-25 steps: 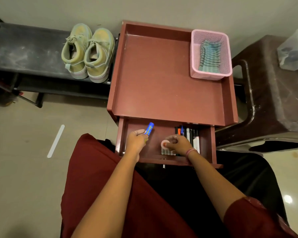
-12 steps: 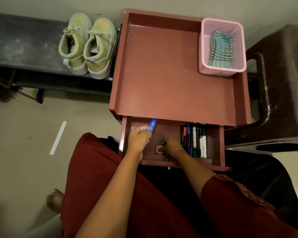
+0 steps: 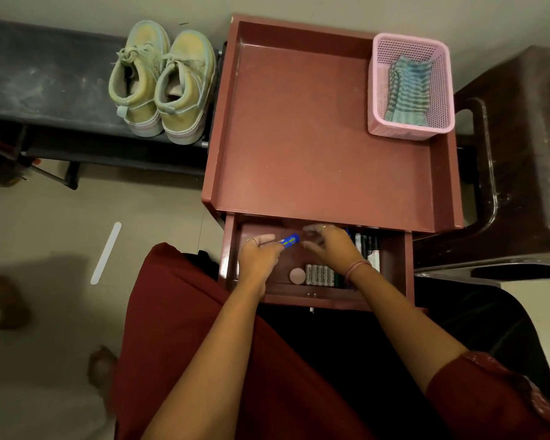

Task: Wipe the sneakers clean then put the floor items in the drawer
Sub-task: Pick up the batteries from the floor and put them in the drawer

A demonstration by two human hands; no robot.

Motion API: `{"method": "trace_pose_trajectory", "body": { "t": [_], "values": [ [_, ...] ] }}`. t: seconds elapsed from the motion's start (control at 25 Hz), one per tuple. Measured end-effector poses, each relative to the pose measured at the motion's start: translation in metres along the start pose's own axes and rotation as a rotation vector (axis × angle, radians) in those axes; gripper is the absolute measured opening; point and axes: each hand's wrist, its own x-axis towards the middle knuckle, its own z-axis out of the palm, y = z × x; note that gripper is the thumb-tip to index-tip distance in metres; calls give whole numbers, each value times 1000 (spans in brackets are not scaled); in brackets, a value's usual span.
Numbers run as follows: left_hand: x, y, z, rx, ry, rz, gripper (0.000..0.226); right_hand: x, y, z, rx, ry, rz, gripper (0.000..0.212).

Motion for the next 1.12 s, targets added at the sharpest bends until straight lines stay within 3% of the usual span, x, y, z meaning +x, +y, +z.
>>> {"method": "trace_pose_trajectory", "body": {
  "t": [0.08, 0.24, 0.36, 0.48, 0.6, 0.92, 1.12],
  "values": [
    [0, -3, 2, 74, 2, 8, 28, -12, -3, -8, -16, -77, -114, 43],
    [-2, -6, 6, 66, -55, -6, 25, -21, 4, -3, 2, -142, -246, 31],
    [-3, -4, 5, -10, -60, -8, 29, -16, 13, 2, -44, -128, -170, 29],
    [-2, 3, -1, -56, 25, 19, 25, -4, 32, 0, -294, -101, 20, 30],
    [-5, 8, -5, -138, 18, 27, 20, 5, 46, 3, -519, -210, 132, 30],
    [-6, 10, -5, -179, 6, 28, 17, 15, 61, 26, -748, -294, 150, 31],
    [-8, 11, -6, -199, -3, 28, 18, 7, 64, 32, -810, -259, 128, 33]
  ]
}}
